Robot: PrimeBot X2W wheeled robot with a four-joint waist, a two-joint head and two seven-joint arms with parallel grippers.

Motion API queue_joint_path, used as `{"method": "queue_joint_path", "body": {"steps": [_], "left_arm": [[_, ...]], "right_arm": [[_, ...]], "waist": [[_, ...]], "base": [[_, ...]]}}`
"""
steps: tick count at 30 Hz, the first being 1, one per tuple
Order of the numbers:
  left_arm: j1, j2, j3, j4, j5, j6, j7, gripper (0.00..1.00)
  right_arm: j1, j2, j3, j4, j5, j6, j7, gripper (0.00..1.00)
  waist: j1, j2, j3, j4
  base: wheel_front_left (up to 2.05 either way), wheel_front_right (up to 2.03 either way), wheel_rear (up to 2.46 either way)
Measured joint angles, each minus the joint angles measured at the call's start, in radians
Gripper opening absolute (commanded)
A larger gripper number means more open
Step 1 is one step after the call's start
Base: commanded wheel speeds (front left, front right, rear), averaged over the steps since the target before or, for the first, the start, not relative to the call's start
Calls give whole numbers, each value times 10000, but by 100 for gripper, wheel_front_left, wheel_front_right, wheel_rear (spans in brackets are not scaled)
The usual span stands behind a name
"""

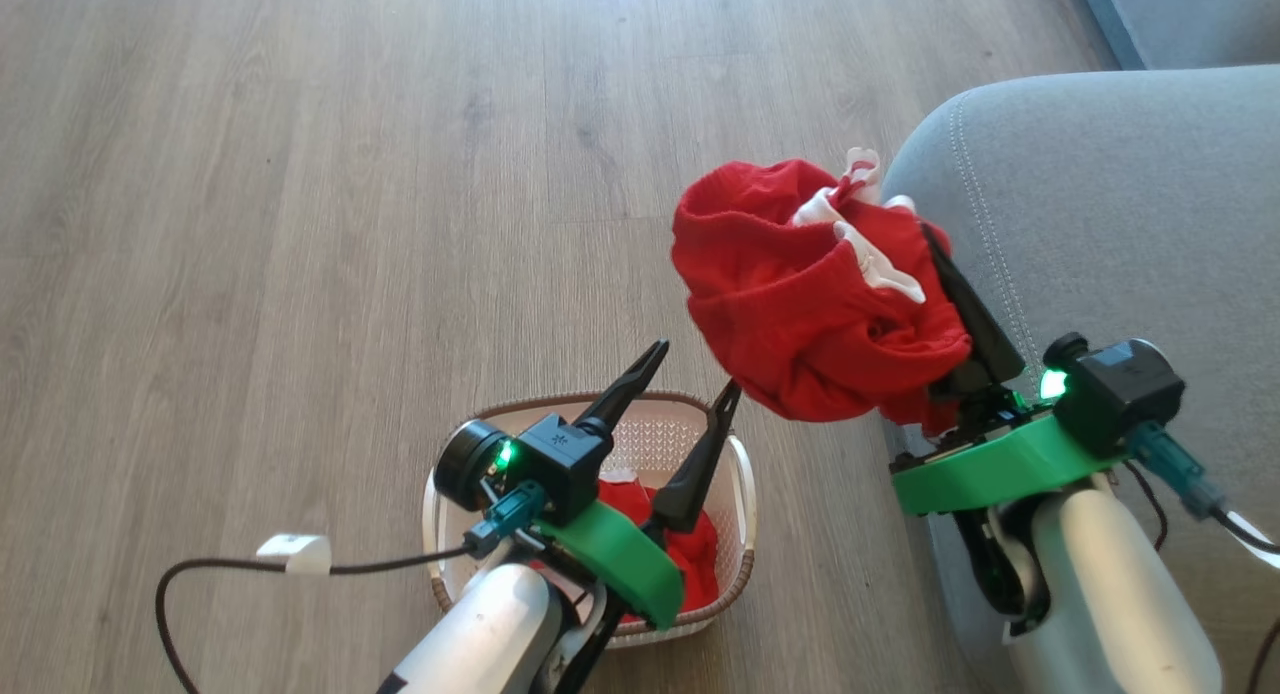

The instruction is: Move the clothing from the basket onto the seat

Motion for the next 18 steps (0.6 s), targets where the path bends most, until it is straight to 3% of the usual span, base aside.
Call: {"method": "queue_joint_path", "body": {"steps": [18], "left_arm": [[1191,-6,1292,740,1062,-892,0,100]], "right_arm": [[-5,-96,-1283,-226,2,0,0,0]], "waist": [[0,0,90,-275]], "base": [[0,0,0]]}}
